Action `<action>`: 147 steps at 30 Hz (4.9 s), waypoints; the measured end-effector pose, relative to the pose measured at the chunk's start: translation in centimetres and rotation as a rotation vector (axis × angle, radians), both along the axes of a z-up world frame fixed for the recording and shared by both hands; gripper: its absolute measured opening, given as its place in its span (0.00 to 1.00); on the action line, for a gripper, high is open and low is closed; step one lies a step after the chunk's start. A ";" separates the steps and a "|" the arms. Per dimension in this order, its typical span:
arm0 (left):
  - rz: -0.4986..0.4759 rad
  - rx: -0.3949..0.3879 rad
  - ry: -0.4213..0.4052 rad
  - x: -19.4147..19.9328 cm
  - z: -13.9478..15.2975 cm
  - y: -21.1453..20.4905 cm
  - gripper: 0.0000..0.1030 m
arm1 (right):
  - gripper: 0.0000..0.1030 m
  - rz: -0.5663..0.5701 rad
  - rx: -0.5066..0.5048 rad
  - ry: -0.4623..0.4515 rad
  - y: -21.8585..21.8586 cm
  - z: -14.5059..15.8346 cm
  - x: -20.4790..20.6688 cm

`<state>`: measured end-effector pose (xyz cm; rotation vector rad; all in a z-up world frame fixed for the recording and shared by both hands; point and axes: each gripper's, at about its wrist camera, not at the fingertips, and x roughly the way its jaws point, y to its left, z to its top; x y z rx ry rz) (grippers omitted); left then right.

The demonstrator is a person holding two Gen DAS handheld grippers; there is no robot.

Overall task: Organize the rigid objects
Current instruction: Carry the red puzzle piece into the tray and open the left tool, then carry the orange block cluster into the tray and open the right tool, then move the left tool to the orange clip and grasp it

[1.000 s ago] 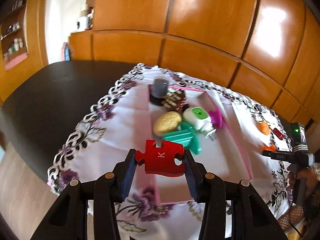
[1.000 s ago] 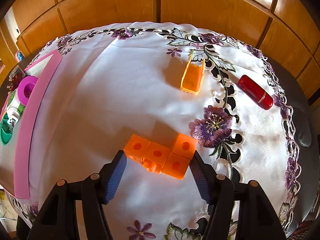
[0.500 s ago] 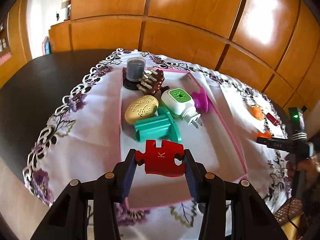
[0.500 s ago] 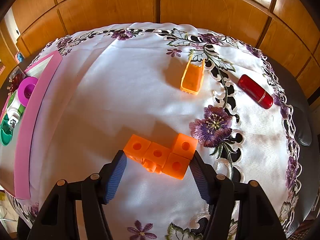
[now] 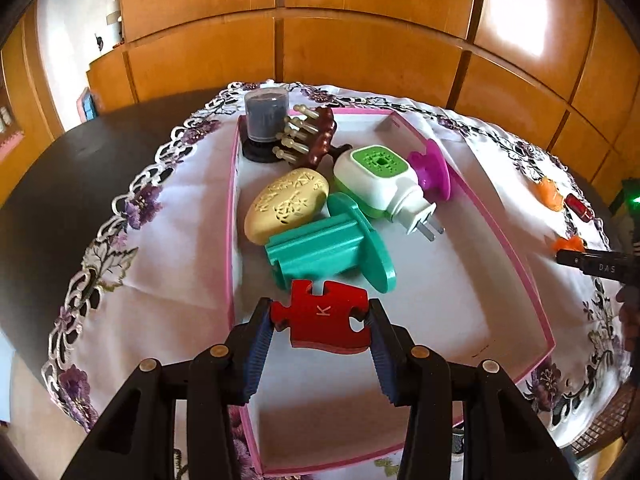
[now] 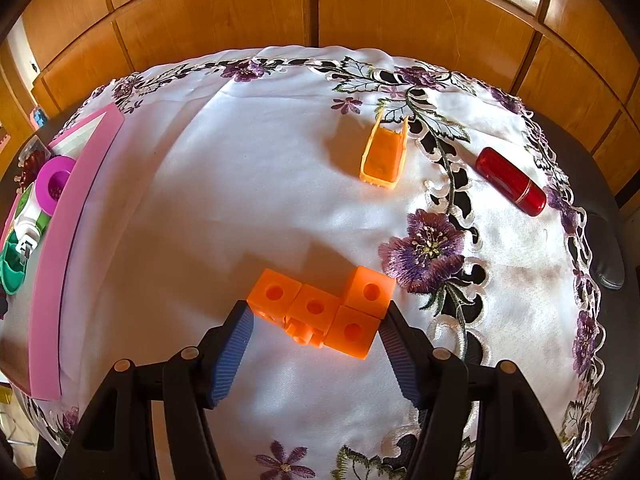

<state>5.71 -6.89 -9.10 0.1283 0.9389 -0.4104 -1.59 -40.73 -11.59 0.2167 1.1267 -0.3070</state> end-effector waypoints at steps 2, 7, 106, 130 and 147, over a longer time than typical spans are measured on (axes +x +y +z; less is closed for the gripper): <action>-0.005 0.004 -0.001 -0.2 0.1 -0.1 0.49 | 0.63 -0.002 -0.001 -0.001 0.1 0.0 0.0; 0.013 -0.006 -0.050 -0.9 1.2 0.2 0.64 | 0.63 -0.003 -0.002 -0.001 0.1 0.0 0.0; 0.196 -0.039 -0.082 -2.5 3.3 6.2 0.64 | 0.66 0.508 0.165 -0.121 23.6 3.2 1.9; 0.083 -0.004 -0.134 -3.7 5.4 2.4 0.64 | 0.66 0.194 0.027 -0.253 8.8 9.4 0.7; -0.068 0.040 -0.174 -3.4 7.2 -4.5 0.64 | 0.66 -0.447 -0.039 -0.254 -13.4 6.6 -4.5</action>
